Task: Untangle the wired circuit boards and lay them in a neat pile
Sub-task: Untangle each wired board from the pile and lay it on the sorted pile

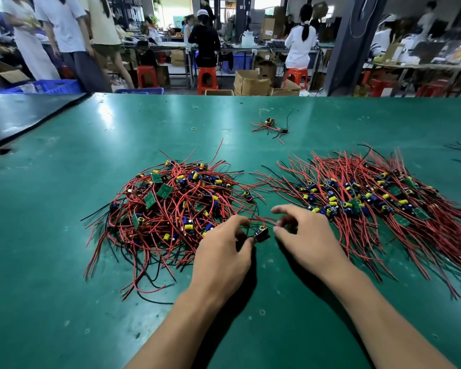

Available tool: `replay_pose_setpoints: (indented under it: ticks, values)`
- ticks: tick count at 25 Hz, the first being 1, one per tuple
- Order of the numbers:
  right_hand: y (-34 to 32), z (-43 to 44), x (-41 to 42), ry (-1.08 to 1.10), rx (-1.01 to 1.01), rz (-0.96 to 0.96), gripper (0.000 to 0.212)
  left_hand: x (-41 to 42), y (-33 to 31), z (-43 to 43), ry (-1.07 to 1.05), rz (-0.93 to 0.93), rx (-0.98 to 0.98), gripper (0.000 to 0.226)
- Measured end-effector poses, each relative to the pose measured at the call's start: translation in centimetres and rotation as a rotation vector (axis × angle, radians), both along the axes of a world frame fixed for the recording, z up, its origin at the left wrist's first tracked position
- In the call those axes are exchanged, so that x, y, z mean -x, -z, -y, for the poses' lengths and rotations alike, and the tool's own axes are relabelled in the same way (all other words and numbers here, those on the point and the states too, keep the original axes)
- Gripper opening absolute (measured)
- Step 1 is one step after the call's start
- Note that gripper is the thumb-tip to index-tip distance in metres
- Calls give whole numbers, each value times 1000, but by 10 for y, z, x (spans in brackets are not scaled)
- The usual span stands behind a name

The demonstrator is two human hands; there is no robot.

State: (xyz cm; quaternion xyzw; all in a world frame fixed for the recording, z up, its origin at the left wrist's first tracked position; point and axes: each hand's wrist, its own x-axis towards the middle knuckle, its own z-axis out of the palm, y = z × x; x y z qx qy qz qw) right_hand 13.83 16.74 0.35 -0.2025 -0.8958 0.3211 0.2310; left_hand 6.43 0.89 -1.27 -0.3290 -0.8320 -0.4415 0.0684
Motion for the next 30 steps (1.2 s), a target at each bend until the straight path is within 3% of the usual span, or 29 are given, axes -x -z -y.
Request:
replay_pose_setpoints:
  ticks: [3, 5, 8, 10, 12, 16, 18, 22, 25, 28, 30]
  values:
    - [-4, -3, 1, 158, 171, -247, 19, 1, -1, 1, -66, 47, -64, 23]
    - [-11, -6, 3, 227, 463, -482, 19, 1, -4, 0, -78, 93, -119, 19]
    - [-29, -8, 2, 85, 1093, -783, 17, 0, -8, 0, -71, 86, -186, 8]
    - [-33, -6, 1, -46, 1284, -763, 15, -2, -10, -1, -45, 94, -251, 12]
    - [-30, 4, 3, -151, 1315, -664, 20, -6, -13, -2, 14, 227, -312, 13]
    - [-21, 26, 7, -277, 1289, -481, 26, -10, -23, -8, 246, 1122, -646, 36]
    - [-16, 32, 8, -276, 1267, -416, 27, -7, -25, -8, 315, 1317, -626, 35]
    - [-12, 34, 9, -183, 1175, -347, 21, -6, -18, -7, 430, 1300, -663, 19]
    - [-14, 32, 6, -237, 1137, -266, 15, -4, -17, -8, 443, 1304, -652, 13]
    - [-17, 28, 5, -237, 1034, -243, 14, -3, -17, -8, 397, 1101, -542, 24]
    - [-17, 23, 5, -216, 853, -221, 14, -6, -18, -9, 368, 980, -495, 26]
